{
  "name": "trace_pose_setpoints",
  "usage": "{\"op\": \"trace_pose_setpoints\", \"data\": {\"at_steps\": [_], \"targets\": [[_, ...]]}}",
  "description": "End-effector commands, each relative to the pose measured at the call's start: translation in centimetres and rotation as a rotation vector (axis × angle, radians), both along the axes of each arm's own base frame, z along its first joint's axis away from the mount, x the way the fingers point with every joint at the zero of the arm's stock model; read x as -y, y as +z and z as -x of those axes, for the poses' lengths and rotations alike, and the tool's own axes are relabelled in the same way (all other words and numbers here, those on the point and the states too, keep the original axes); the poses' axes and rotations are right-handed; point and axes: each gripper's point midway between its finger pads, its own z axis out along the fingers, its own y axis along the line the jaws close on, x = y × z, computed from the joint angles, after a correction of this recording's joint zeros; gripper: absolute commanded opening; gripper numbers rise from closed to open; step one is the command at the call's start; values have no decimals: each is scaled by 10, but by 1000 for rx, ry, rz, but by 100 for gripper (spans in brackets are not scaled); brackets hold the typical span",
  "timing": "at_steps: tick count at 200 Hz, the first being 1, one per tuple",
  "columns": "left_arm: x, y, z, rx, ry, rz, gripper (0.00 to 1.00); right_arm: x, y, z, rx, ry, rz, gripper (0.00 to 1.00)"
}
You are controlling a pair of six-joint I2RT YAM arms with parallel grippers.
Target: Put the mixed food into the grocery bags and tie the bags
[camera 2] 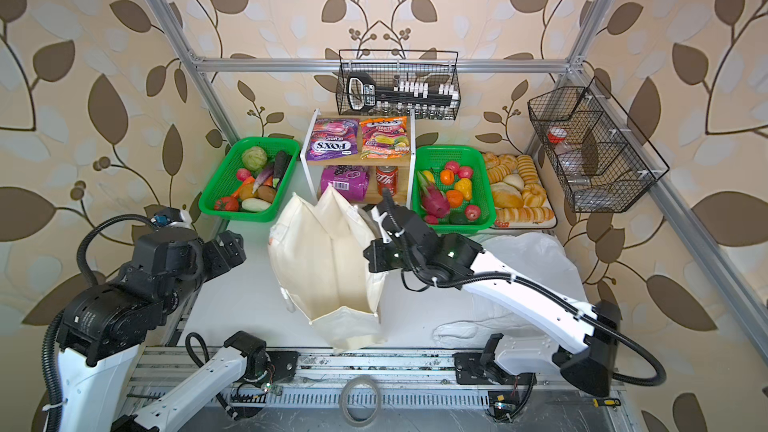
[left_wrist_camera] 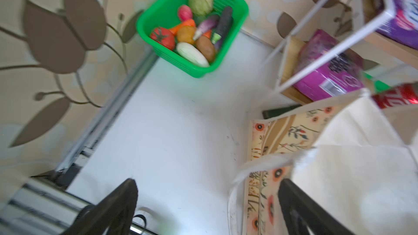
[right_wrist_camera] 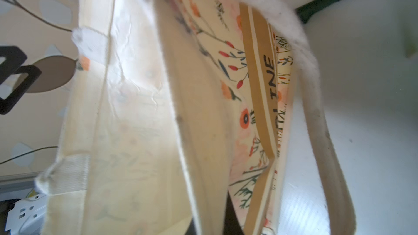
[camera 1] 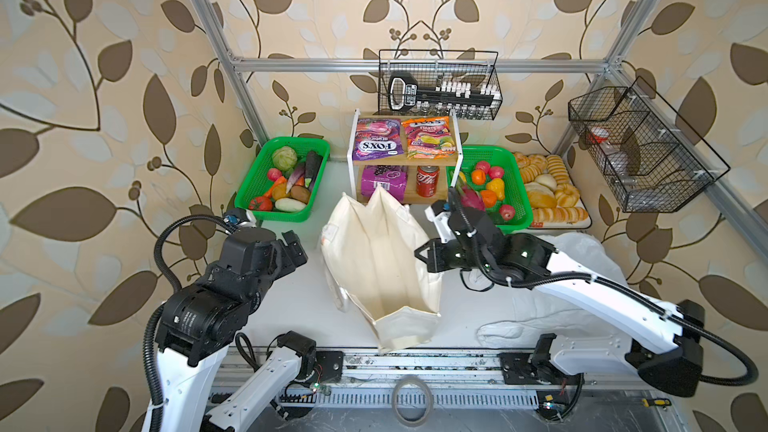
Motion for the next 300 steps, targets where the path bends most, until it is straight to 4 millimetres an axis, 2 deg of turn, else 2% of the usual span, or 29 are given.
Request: {"op": "trace_pose_setpoints", "data": {"at_steps": [1, 22, 44, 75, 94, 107, 120, 136, 140, 149, 153, 160, 183, 203, 227, 232, 234, 239, 252, 272, 300], "targets": [[65, -9, -17, -60, -248, 213, 99, 29, -11, -17, -26, -171, -80, 0], [101, -6, -30, -37, -360, 371, 99, 41, -26, -16, -60, -196, -79, 0], [117, -9, -42, -38, -398, 440, 99, 33, -18, -14, -42, -153, -124, 0], [123, -39, -50, -156, -376, 453, 99, 5, 5, -11, -34, -55, -233, 0], [140, -57, -52, -217, -423, 515, 98, -3, 4, -11, -47, -36, -229, 0], [135, -78, -56, -259, -371, 503, 95, -3, 1, -11, -52, -37, -220, 0], [127, -97, -59, -293, -308, 474, 85, -3, 2, -12, -48, -39, -223, 0], [133, -100, -62, -286, -331, 495, 64, -3, 5, -11, -44, -37, -230, 0], [135, -99, -63, -280, -339, 501, 54, -3, 7, -11, -41, -37, -234, 0], [137, -91, -66, -256, -358, 505, 23, -5, 10, -11, -32, -30, -243, 0], [135, -86, -67, -242, -352, 495, 12, -6, 13, -11, -27, -25, -246, 0], [129, -77, -67, -216, -337, 468, 0, -9, 17, -11, -18, -13, -251, 0], [89, -37, -61, -81, -235, 309, 0, -27, 30, -7, 18, 40, -247, 0], [49, -17, -46, -16, -139, 138, 0, -46, 29, -11, 15, 52, -232, 0], [14, -21, -30, -97, -48, -46, 0, -71, 27, -18, 23, 65, -198, 0], [7, -23, -26, -122, -23, -78, 0, -76, 21, -18, 12, 76, -190, 0], [4, -23, -25, -129, -15, -90, 0, -81, 27, -19, 18, 83, -202, 0], [-1, -24, -22, -143, 2, -113, 0, -88, 28, -19, 18, 96, -205, 0], [-10, -21, -17, -152, 34, -153, 0, -104, 25, -20, 11, 125, -202, 0], [-22, -18, -18, -129, 65, -216, 0, -127, 23, -26, 9, 159, -198, 0], [-39, -23, -30, -153, 122, -347, 0, -150, 18, -36, 17, 178, -174, 0]]}}
